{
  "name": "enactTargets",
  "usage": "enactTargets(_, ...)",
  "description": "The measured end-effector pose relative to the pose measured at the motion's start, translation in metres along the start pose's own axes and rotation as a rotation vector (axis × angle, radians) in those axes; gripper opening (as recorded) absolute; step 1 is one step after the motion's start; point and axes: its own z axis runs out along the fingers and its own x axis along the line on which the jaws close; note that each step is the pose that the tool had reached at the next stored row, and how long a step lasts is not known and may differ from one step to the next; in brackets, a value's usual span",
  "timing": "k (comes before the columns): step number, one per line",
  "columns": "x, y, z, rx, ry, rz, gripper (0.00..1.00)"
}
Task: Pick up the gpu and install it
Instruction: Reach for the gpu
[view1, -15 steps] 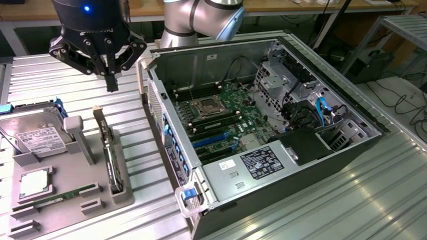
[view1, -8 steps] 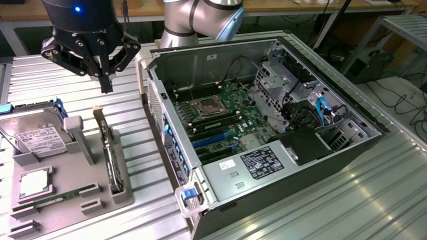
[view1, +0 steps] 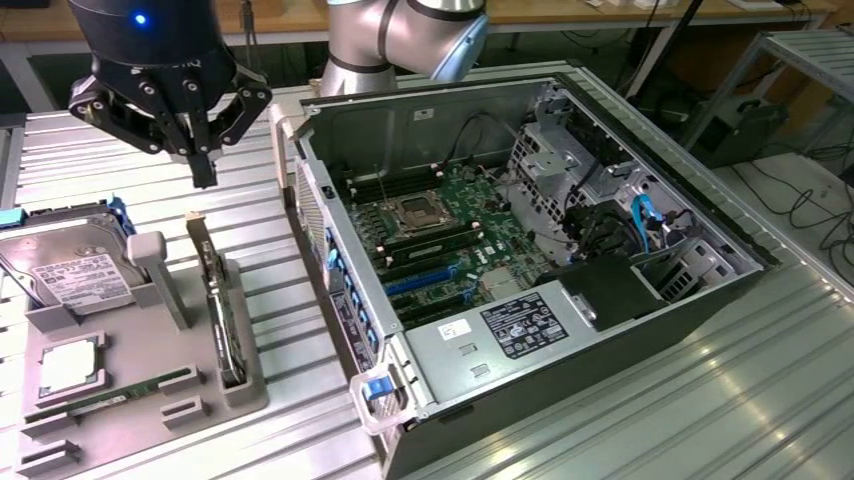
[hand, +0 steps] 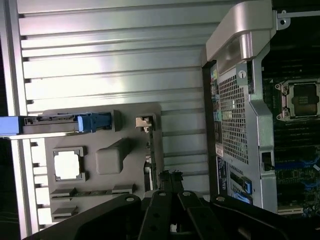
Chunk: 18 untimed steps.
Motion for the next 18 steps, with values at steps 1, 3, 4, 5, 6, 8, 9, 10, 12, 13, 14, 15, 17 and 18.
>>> enactTargets(1, 0.001, -0.0002, 0.0000, 0.0000, 0.0000, 0.000, 0.11)
enactTargets(3, 0.004, -0.0013, -0.0002, 0.0000, 0.0000, 0.000, 0.11)
enactTargets(4, 0.005, -0.0022, -0.0002, 0.0000, 0.0000, -0.001, 0.11)
enactTargets(5, 0.006, -0.0031, -0.0003, -0.0001, 0.0000, -0.001, 0.11)
enactTargets(6, 0.008, -0.0051, -0.0004, 0.0000, 0.0001, -0.001, 0.11)
enactTargets(8, 0.011, -0.0081, -0.0006, 0.0000, 0.0001, -0.002, 0.11)
enactTargets(9, 0.012, -0.0091, -0.0006, -0.0001, 0.0001, -0.002, 0.11)
enactTargets(10, 0.014, -0.0104, -0.0007, -0.0001, 0.0001, -0.003, 0.11)
enactTargets(12, 0.017, -0.0123, -0.0009, -0.0001, 0.0001, -0.003, 0.11)
enactTargets(13, 0.018, -0.0131, -0.0009, -0.0002, 0.0001, -0.004, 0.11)
enactTargets(14, 0.019, -0.0135, -0.0010, -0.0001, 0.0001, -0.004, 0.11)
enactTargets(15, 0.019, -0.0135, -0.0010, -0.0002, 0.0002, -0.004, 0.11)
enactTargets(17, 0.019, -0.0135, -0.0010, -0.0005, 0.0002, -0.004, 0.11)
enactTargets(18, 0.019, -0.0135, -0.0010, -0.0007, 0.0002, -0.004, 0.11)
